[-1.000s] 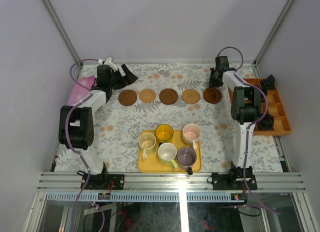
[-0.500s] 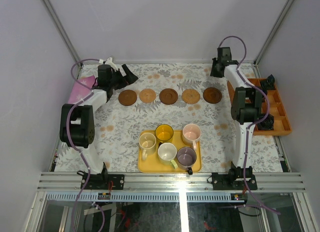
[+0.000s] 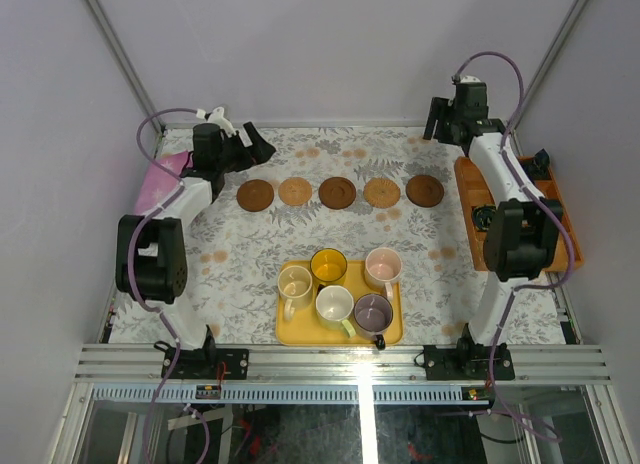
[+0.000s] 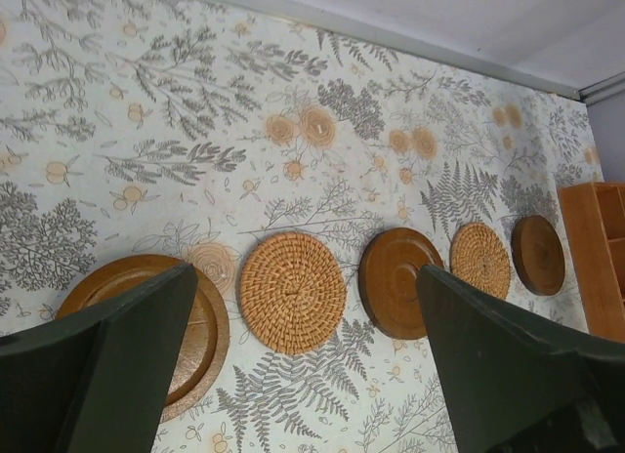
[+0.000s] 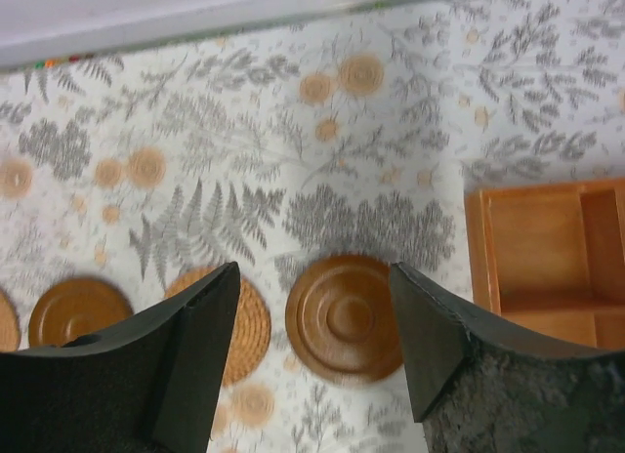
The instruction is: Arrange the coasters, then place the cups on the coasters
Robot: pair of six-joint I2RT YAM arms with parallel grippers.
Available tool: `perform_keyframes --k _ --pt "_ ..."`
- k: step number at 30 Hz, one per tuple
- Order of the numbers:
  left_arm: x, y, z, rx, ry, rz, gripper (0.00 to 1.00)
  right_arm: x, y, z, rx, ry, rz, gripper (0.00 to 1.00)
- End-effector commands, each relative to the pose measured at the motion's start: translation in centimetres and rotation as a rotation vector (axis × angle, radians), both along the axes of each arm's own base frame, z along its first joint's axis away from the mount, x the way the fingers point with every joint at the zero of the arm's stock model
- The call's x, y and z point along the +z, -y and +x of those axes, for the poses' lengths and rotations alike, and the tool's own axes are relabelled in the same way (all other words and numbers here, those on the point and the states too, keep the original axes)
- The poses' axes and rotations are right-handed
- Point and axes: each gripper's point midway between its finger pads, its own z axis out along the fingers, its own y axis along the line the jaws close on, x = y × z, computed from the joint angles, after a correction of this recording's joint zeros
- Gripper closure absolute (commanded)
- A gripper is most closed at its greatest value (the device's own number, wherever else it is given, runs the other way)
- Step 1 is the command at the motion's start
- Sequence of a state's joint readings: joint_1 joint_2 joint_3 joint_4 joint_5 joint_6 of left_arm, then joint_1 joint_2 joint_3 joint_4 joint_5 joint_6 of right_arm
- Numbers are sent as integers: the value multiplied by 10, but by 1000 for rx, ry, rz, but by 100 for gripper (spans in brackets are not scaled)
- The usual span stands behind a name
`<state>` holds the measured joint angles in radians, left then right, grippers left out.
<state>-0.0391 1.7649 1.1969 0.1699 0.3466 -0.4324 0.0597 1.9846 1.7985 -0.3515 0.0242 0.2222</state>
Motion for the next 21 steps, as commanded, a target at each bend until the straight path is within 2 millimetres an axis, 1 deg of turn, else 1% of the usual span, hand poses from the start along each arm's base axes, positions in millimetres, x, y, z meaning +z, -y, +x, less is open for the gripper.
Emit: perform_keyframes --k 1,2,3,4,5,6,7,8,11,14,19,20,21 --pt "36 6 -5 -12 105 95 5 21 -12 -40 56 4 34 30" --pt "35 8 -7 -12 103 109 5 22 -15 -55 66 -2 28 30" --pt "36 9 -10 -13 104 121 5 14 -18 -66 75 -32 17 30" --pt "36 10 -12 -11 103 133 5 17 -22 -80 86 -37 6 29" --pt "35 12 -15 -9 103 138 5 7 -28 -95 102 -72 -11 29" --pt "34 14 -18 -8 100 141 5 9 -33 -110 116 -79 -27 29" --pt "32 14 -20 -6 96 140 5 5 -40 -124 135 -97 -40 29" --pt "30 14 -23 -4 90 137 5 2 -50 -138 164 -117 -49 29" --pt "21 15 -29 -9 67 134 5 -8 -68 -177 216 -170 -49 29" --pt "15 16 -32 -18 48 140 5 -10 -81 -210 258 -192 -13 28" --pt "13 16 -34 -28 41 149 5 -20 -94 -259 319 -234 23 25" --pt "12 16 -35 -30 38 149 5 -23 -98 -269 338 -244 32 25" --pt "11 16 -34 -29 36 150 5 -28 -101 -279 357 -257 42 21"
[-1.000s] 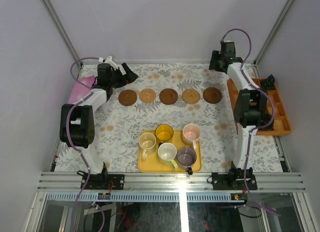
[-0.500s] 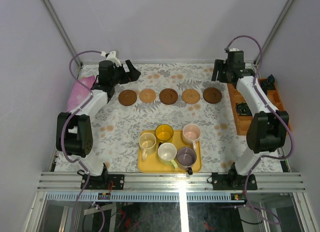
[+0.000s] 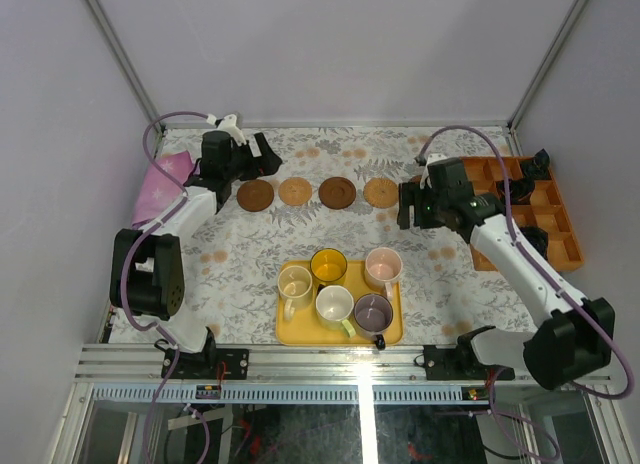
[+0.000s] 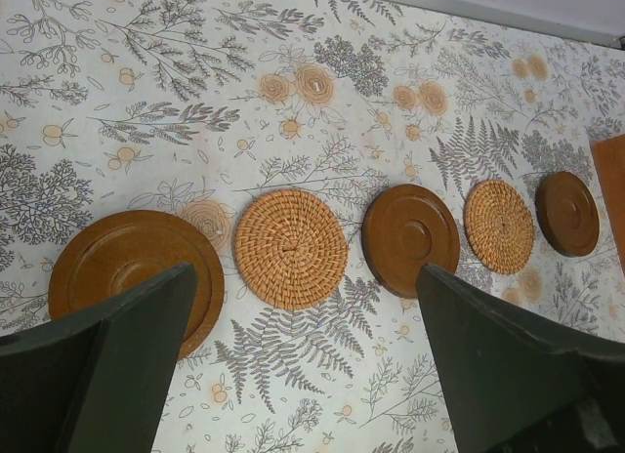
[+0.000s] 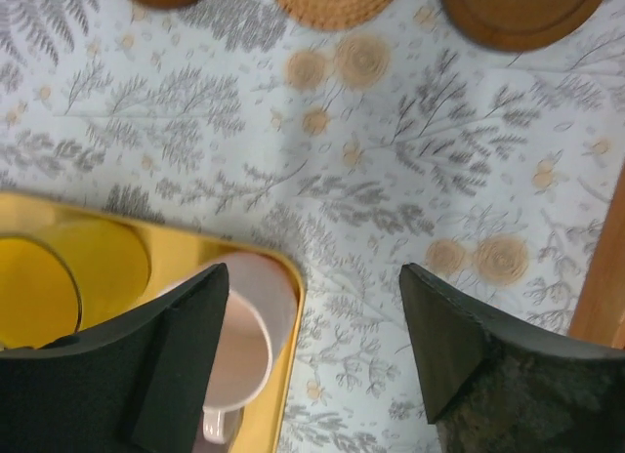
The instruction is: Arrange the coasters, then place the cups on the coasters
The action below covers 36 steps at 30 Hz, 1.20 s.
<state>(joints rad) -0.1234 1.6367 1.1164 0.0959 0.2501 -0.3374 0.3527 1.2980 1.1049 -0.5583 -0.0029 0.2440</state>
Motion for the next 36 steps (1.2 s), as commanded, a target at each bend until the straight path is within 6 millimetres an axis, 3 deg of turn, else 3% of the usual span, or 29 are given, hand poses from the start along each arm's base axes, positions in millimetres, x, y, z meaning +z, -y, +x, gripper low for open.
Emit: perform_keyframes --k 1,5,11,18,26,36 --pt "5 -4 0 2 26 27 5 -9 -16 -46 72 -61 60 18" --pt "1 -3 -1 5 16 18 5 -18 -26 -81 134 -98 91 13" --pt "-7 -3 -6 11 -1 18 5 -26 -28 -109 137 -159 106 12" --pt "-19 -1 -15 10 -28 13 5 -33 -42 -122 187 -187 119 15" --pt "-23 -2 -25 14 -36 15 5 -54 -57 -139 278 -272 79 19" --pt "-18 1 -28 5 -27 1 5 -84 -50 -152 250 -353 25 22"
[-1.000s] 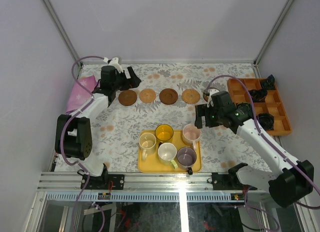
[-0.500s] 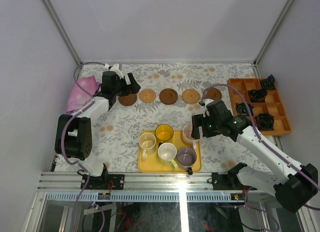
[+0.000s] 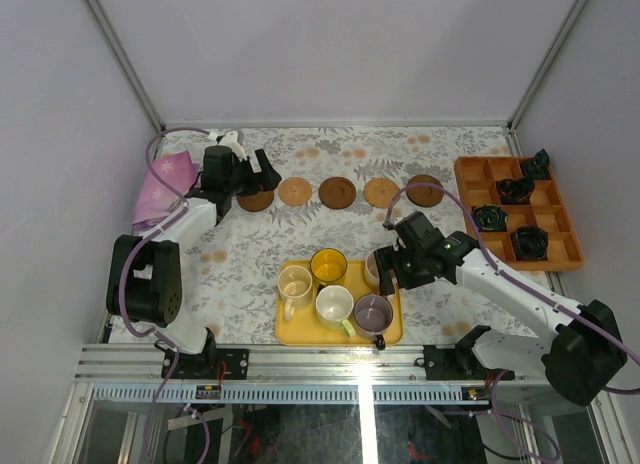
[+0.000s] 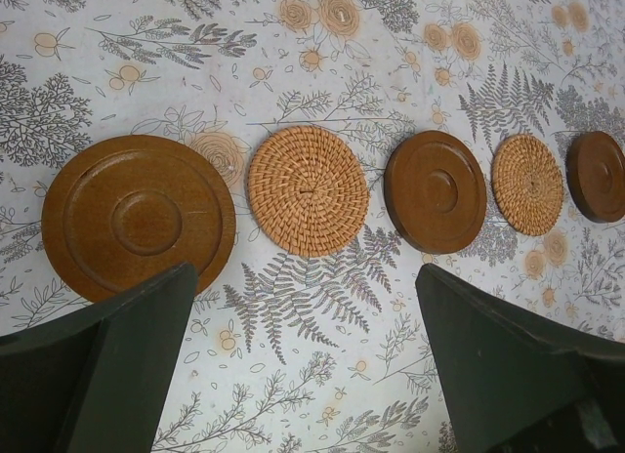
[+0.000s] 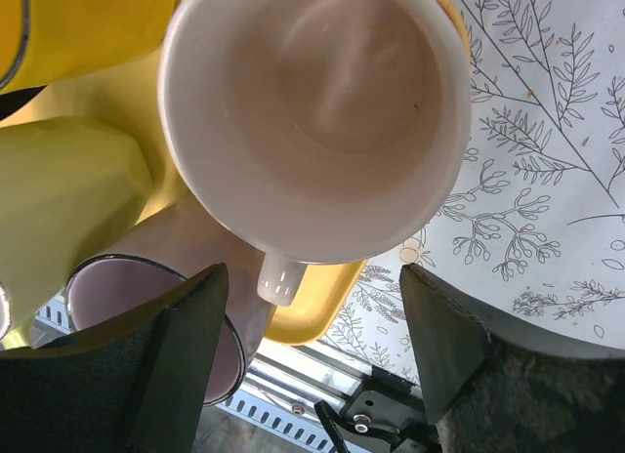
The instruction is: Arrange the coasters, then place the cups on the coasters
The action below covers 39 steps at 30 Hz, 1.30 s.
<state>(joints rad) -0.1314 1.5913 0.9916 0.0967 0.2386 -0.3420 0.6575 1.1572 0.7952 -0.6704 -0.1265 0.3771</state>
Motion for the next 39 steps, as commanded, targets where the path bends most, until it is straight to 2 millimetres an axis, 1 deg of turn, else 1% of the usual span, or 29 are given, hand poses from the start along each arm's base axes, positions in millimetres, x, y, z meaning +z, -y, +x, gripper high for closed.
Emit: perform_keyframes --k 1,7,12,18,19,21,23,24,25,30,33,35,39 --pt "17 3 2 0 52 -11 5 -7 -2 -4 -16 -21 -1 23" --pt "17 4 2 -8 51 -14 5 -14 -5 5 -39 -4 -8 26" --pt "19 4 3 -5 56 -11 5 -19 -8 11 -32 -5 -22 32" --pt "21 2 3 3 60 -5 5 -22 -10 16 -23 -2 -31 47" --pt "20 1 3 5 59 -3 5 -22 -10 15 -22 -5 -33 51" --pt "20 1 3 4 59 0 5 -24 -11 14 -18 -14 -27 62" --pt "19 1 3 4 57 1 5 -25 -12 11 -11 -22 -21 78" --pt "18 1 3 4 55 0 5 -25 -12 11 -11 -22 -20 91" --pt "19 1 3 6 55 -1 5 -25 -11 11 -14 -20 -22 98" --pt "19 2 5 7 56 -5 5 -24 -9 12 -6 -1 -33 100" --pt "21 2 5 7 60 -4 5 -18 -8 17 2 31 -39 100" --pt "22 1 6 9 64 -1 5 -9 -7 25 -4 74 -45 100" --pt "24 1 9 9 70 1 4 24 -3 45 -47 208 -42 100"
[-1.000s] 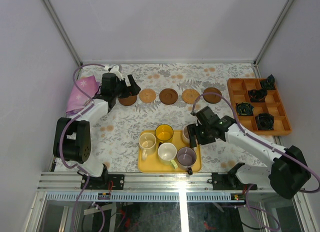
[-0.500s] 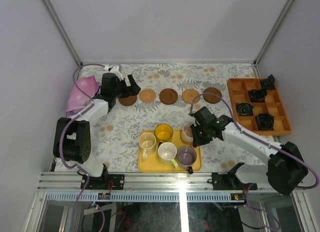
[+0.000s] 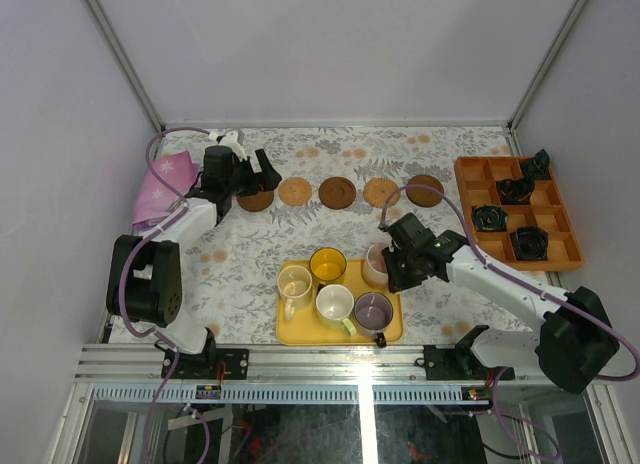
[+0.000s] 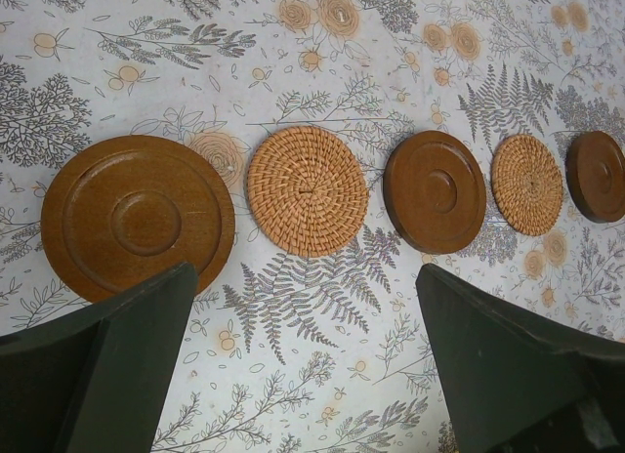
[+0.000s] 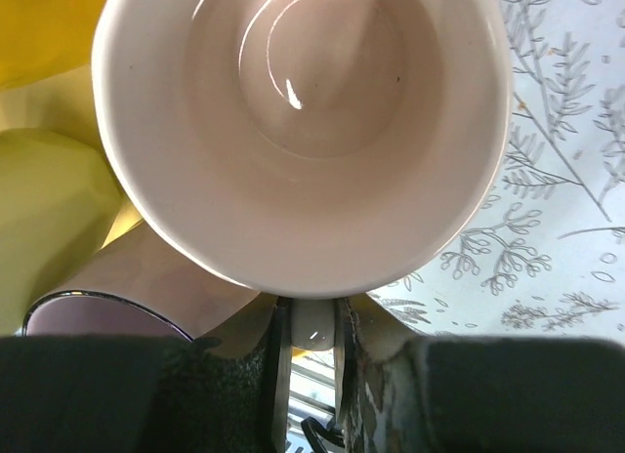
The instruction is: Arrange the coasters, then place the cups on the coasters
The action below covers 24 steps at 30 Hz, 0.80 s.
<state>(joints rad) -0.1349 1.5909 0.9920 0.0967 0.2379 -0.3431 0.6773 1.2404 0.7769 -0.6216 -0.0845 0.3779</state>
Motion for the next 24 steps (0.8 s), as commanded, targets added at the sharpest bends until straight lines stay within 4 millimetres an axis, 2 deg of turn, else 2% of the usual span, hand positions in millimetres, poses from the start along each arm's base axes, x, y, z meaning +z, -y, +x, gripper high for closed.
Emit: perform_keyframes --k 1,8,11,19,24 --pt "24 0 10 9 69 0 4 54 -2 46 -55 257 20 100" --pt "20 3 13 7 65 -16 4 90 17 77 -157 414 -68 100" --pt "17 3 16 10 60 -18 4 102 27 99 -198 467 -127 100" --pt "23 3 31 21 79 -14 4 114 74 175 -389 506 -128 100" --pt "25 5 43 23 81 -20 4 107 107 223 -449 509 -183 100"
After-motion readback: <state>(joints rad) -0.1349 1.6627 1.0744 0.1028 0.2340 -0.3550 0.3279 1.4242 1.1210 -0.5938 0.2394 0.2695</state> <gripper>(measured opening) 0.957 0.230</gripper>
